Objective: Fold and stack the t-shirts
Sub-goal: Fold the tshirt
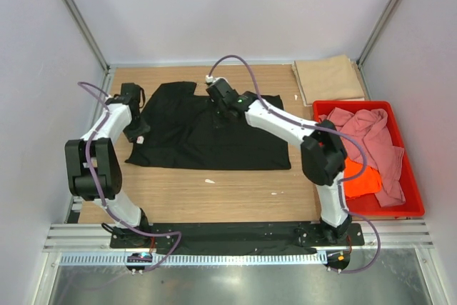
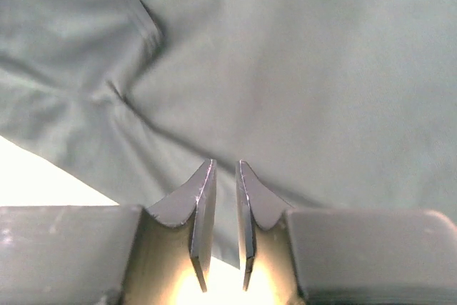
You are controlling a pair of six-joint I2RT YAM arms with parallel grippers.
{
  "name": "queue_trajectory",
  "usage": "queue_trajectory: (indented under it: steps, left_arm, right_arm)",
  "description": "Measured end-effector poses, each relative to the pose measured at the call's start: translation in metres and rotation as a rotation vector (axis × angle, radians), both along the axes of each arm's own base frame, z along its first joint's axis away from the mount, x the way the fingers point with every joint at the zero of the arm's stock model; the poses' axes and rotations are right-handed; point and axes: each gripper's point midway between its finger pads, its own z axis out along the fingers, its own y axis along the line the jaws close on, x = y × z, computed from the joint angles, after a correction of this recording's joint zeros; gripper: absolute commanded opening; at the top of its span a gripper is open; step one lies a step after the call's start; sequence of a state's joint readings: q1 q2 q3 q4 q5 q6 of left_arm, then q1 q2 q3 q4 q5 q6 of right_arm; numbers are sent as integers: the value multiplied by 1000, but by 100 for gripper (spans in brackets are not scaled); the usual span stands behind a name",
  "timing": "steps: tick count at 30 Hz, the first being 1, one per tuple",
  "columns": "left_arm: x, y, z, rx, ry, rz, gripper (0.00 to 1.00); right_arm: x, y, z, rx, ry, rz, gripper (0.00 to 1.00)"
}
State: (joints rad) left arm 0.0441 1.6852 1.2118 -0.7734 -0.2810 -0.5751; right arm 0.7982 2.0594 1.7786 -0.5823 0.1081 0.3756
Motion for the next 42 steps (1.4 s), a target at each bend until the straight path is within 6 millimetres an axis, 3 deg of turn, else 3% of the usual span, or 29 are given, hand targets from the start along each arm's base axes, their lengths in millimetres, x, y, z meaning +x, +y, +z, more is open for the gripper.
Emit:
queue_trajectory:
  steps: [3,5,13,23,28,35,37,42]
  left_arm:
    - [-4,-6,0,-30,-11,-1,38]
    - [-8,-9,-5,-51,-3,3,38]
    - [-28,-18,-32,-97,73,27,37]
    - [-36,-4,-41,-21,122,54,39]
    - [-49,1,-52,8,166,81,41]
    - [-55,0,-46,5,174,101,43]
    - [-54,-2,-34,-7,152,98,44]
    - [-18,-14,28,-79,-73,62,56]
  right_arm:
    - [-18,-25,8,-11,4,-51,22]
    - [-28,-40,2,-30,19,-78,20]
    - [-82,-119,-57,-194,133,-199,18]
    - [-93,-218,-103,-355,153,-471,17]
    - [-95,-229,-103,-351,125,-544,17]
    - [-96,-231,-94,-320,112,-585,23]
    - [-96,-228,-83,-294,107,-575,27]
    - [-67,-203,-33,-184,42,-527,32]
